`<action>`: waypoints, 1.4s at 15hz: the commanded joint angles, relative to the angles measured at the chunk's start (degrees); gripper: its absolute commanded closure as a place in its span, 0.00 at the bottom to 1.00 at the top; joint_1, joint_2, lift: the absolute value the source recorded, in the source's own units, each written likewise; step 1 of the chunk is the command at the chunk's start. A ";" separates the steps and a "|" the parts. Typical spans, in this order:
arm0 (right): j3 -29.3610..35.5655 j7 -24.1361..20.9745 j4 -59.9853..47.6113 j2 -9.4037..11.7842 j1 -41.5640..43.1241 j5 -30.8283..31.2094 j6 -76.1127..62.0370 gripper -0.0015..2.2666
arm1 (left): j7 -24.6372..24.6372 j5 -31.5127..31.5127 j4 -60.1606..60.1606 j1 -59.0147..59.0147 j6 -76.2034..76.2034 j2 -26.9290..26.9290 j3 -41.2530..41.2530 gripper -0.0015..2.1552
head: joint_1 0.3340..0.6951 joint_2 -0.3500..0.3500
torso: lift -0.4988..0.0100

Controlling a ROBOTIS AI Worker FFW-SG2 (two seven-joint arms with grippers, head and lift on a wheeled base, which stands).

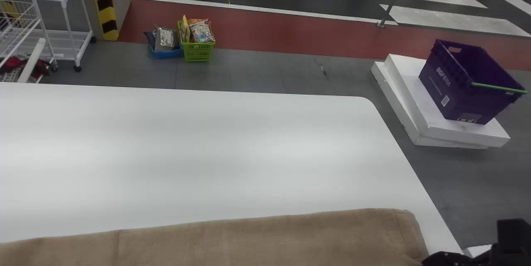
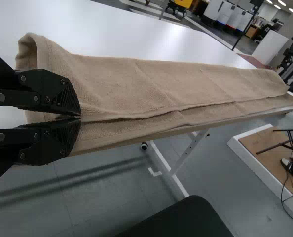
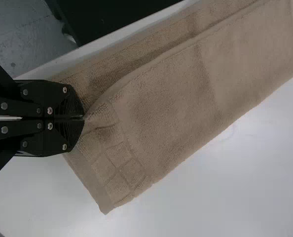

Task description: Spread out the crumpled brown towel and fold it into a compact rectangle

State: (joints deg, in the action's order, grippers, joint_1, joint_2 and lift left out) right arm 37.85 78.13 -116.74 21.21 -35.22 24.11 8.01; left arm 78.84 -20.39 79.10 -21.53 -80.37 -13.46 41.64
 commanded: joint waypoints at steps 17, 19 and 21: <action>3.28 0.19 -3.76 1.11 -6.09 0.76 -1.02 0.50 | 0.62 0.62 0.53 -0.44 -0.35 -0.07 0.63 0.46 | 1.00 0.09 | 0.73; 3.28 0.19 -3.67 1.38 -6.70 1.73 -1.19 0.50 | 0.71 0.62 0.62 -0.44 -0.35 -0.07 0.72 0.46 | 1.00 0.08 | 0.73; 3.19 0.19 -3.59 1.20 -7.14 2.52 -1.37 0.50 | 0.79 0.53 0.62 -0.53 -0.35 -0.07 0.63 0.46 | 1.00 0.06 | 0.73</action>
State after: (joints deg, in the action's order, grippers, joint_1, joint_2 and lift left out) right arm 41.12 78.13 -120.38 22.41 -42.10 26.17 6.80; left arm 79.60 -19.80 79.67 -21.99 -80.72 -13.53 42.36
